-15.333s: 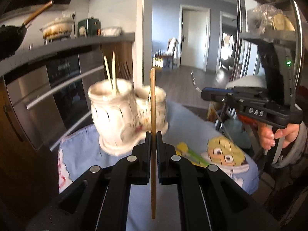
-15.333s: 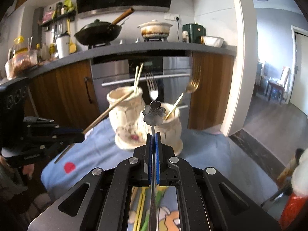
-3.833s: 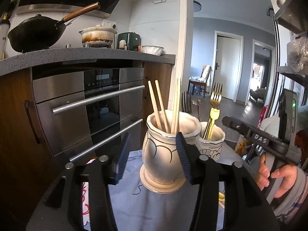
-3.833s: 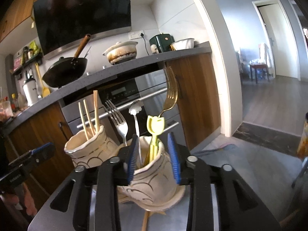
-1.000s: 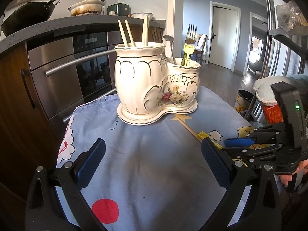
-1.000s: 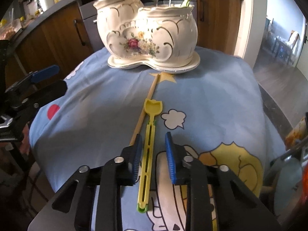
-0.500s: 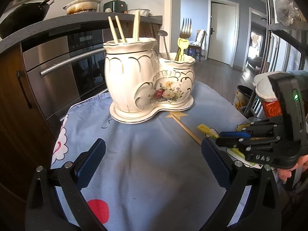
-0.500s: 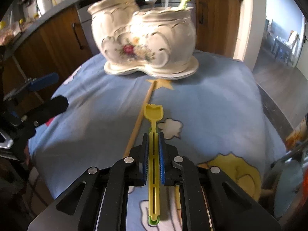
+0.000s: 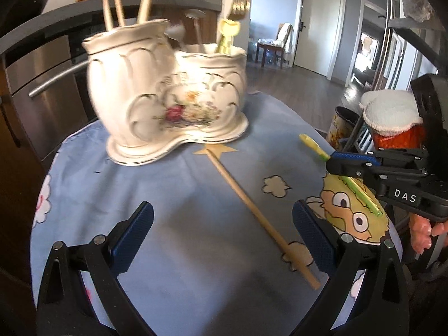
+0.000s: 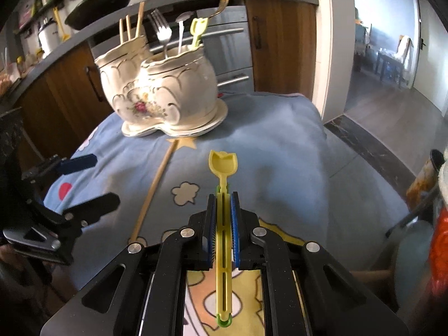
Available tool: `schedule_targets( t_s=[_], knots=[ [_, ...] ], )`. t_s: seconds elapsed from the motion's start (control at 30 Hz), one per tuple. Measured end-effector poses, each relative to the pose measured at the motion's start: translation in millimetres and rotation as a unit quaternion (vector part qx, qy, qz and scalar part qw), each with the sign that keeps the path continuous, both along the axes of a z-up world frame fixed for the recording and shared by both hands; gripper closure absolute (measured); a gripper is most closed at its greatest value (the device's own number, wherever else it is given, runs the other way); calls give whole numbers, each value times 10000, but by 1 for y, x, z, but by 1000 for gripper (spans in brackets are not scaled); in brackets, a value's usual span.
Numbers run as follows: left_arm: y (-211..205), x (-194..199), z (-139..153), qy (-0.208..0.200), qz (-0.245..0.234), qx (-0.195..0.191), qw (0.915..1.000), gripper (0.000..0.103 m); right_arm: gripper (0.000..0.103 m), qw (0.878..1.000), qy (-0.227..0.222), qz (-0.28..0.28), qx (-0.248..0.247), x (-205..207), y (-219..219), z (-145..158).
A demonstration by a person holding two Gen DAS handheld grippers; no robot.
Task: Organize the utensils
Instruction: 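Close the left tool on the wooden chopstick while the right tool lifts the yellow utensil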
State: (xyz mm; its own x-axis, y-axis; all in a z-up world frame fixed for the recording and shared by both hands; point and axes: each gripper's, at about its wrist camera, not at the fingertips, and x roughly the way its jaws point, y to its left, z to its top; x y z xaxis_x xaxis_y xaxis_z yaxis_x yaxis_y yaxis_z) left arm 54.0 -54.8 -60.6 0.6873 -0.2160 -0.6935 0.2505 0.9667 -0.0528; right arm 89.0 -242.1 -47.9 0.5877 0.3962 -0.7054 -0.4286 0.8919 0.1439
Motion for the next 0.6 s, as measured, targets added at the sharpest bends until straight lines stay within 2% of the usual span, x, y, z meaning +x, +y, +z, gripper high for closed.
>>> schedule_targets(
  t_s=[0.17, 0.37, 0.47, 0.53, 0.6],
  knots=[
    [-20, 6, -9, 184, -97, 114, 9997, 6, 92, 10000, -23, -42, 53, 1, -10, 0],
    [-42, 12, -23, 412, -246, 549, 9973, 22, 92, 9999, -16, -69, 100, 0, -16, -1],
    [-43, 15, -26, 506, -136, 559, 9971, 25, 92, 9999, -20, -50, 111, -1, -17, -1],
    [-41, 16, -24, 539, -99, 524, 9971, 38, 92, 9999, -28, -40, 114, -2, -16, -1],
    [-37, 18, -22, 550, -81, 516, 9971, 64, 92, 9999, -38, -16, 120, -3, -14, 0]
  ],
)
